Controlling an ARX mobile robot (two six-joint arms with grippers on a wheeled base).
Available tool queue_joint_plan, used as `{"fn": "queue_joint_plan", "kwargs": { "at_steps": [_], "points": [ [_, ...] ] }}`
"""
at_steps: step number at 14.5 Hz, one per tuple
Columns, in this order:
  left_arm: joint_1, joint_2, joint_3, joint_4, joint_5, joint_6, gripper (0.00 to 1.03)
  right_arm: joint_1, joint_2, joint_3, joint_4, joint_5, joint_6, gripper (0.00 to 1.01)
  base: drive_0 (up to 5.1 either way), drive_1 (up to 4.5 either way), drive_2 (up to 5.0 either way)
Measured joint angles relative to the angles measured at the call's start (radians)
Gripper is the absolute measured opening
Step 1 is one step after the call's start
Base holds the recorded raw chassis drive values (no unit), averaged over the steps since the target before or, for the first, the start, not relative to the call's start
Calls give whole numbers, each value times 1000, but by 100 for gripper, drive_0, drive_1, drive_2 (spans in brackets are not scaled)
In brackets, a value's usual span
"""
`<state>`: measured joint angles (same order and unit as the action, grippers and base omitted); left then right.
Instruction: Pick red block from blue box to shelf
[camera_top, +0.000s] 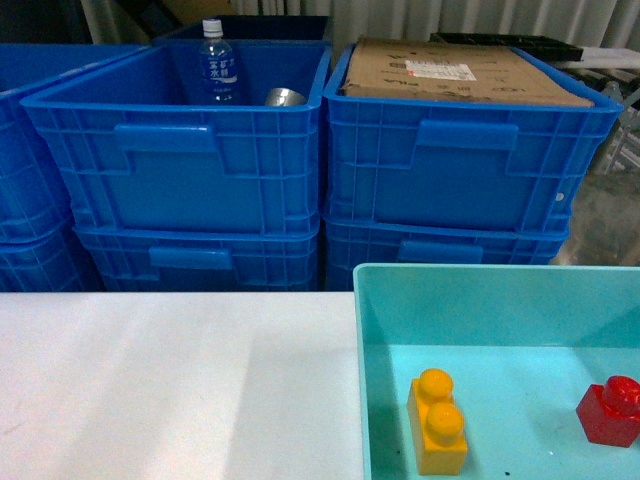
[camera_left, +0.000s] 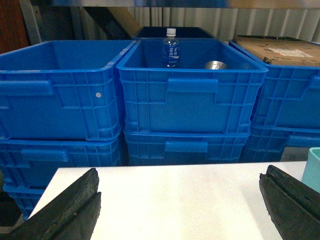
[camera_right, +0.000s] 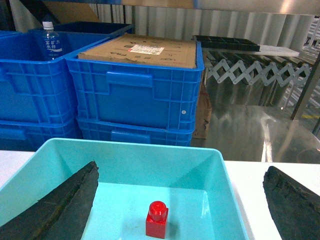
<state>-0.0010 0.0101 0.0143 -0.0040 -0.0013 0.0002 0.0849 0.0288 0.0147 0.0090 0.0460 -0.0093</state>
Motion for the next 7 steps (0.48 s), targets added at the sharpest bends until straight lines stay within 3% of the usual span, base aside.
{"fn": "queue_joint_plan", "kwargs": {
  "at_steps": [7],
  "points": [
    [0, 0, 0, 0, 0, 0, 98, 0, 0, 0, 0, 0, 0, 98, 0, 0, 0]
  ]
}}
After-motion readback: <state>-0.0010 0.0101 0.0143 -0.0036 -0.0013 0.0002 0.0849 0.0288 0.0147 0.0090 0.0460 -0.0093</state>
